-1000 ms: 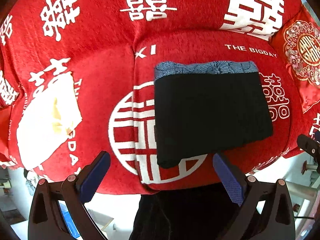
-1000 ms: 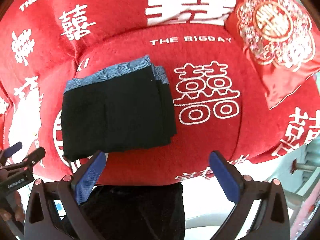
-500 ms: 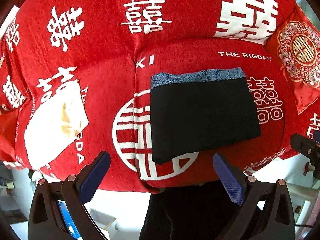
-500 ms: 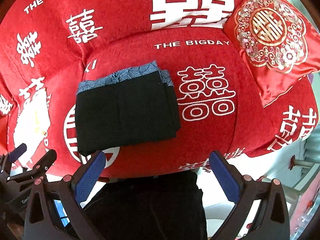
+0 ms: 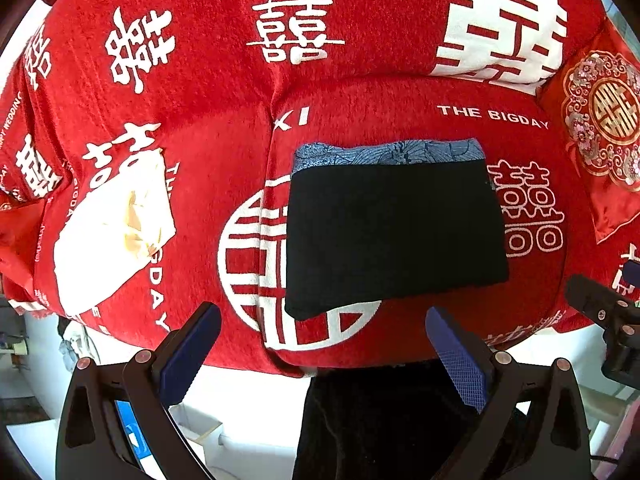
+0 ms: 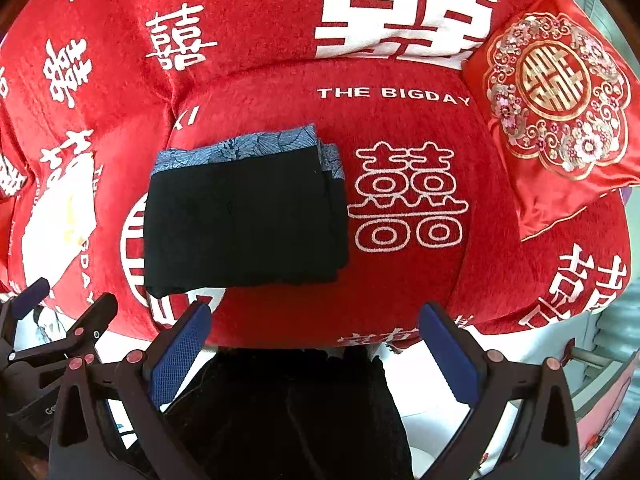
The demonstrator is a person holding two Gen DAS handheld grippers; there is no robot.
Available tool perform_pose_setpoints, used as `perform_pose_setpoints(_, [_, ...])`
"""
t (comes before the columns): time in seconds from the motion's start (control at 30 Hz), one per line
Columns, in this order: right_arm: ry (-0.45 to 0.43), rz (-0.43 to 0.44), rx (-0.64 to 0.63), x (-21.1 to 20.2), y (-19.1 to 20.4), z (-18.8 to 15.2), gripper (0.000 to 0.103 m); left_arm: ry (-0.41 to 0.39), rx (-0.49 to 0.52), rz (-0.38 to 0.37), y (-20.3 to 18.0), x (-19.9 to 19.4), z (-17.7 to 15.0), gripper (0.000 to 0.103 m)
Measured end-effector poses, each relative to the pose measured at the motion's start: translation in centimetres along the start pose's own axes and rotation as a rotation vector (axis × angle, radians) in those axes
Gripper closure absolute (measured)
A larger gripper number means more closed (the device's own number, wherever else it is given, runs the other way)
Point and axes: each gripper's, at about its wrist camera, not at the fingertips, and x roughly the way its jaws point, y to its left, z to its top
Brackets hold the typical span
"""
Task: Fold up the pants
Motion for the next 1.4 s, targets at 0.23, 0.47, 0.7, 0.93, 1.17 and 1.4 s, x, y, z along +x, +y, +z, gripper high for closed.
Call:
perform_pose_setpoints(0.23, [0.005,0.001,0.002,0.3,0.4,0.3,0.000,0.004,0.012,0.007,-0.1,0.1,0.2,0.000])
perform_pose_setpoints(0.47, [0.007,-0.017,-0.012,0.4,0.9,0.6,0.000,0.008,0.002,0.009,0.5,0.2,0.5,0.000])
perform_pose_setpoints(0.7, [0.010,-0.037,-0.024,0.5,1.2,0.9,0.000,0.000,0.010,0.017,0.5,0.3,0.8,0.000])
perform_pose_setpoints(0.93, [0.011,-0.040,-0.027,0.5,1.3,1.0,0.000,0.003,0.010,0.017,0.3,0.3,0.9,0.000])
perform_pose_setpoints(1.17, [0.011,-0.041,-0.042,0.7,1.4,1.3,0.000,0.007,0.020,0.016,0.1,0.5,0.9,0.000])
perform_pose_setpoints(1.4, [0.013,-0.040,-0.045,0.7,1.5,1.3,0.000,0.005,0.033,0.010,-0.2,0.4,0.8,0.000])
